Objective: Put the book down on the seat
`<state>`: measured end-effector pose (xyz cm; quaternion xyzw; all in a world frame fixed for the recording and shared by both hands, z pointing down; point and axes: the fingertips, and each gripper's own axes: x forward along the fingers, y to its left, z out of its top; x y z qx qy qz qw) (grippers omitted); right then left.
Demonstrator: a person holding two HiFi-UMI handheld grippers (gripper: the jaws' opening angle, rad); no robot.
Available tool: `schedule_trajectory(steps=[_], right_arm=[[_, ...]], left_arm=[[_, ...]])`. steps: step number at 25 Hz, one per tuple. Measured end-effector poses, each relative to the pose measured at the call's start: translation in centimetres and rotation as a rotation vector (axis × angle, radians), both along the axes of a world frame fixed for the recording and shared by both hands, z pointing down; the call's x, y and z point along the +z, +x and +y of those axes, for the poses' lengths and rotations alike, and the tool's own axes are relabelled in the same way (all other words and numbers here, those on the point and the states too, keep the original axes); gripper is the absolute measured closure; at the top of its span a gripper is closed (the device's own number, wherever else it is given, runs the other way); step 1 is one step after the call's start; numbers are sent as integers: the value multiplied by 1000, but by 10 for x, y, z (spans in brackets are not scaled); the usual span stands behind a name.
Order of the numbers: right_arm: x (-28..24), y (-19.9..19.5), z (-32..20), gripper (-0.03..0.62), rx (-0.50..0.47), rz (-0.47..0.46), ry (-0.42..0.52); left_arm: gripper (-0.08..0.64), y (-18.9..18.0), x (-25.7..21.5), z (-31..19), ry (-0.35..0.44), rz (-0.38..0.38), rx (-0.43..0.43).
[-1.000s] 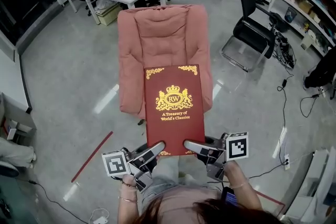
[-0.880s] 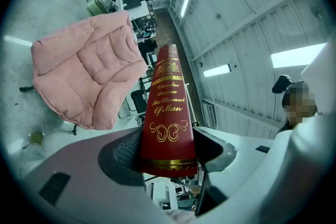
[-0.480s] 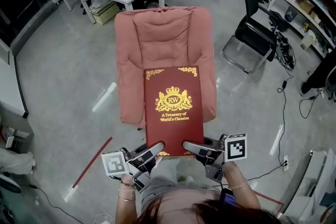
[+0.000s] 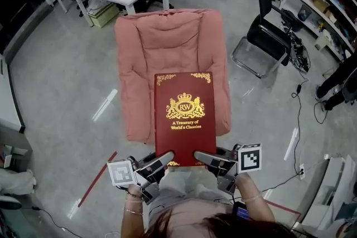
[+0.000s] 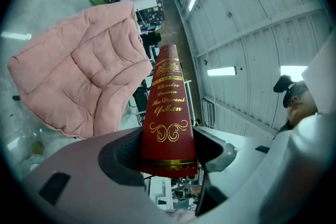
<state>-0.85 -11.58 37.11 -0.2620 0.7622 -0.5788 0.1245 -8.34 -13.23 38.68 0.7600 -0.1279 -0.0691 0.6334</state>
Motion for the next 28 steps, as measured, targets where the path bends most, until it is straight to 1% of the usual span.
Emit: schedule_trajectory(steps=[9,14,20,28], right_arm=[[15,5,-7,328,-4,5,5],[20,6,-12,328,-6,16,14],[17,15,-28,328,9,15,13],[27,29,-47,328,-11,7,13]], left_arm=[[298,4,17,-5,-17,-1,-1],[297,6,23,-11,14,-10,26],[298,16,17,-29,14,-8,50],[298,28,30,-44,-14,-21,24]])
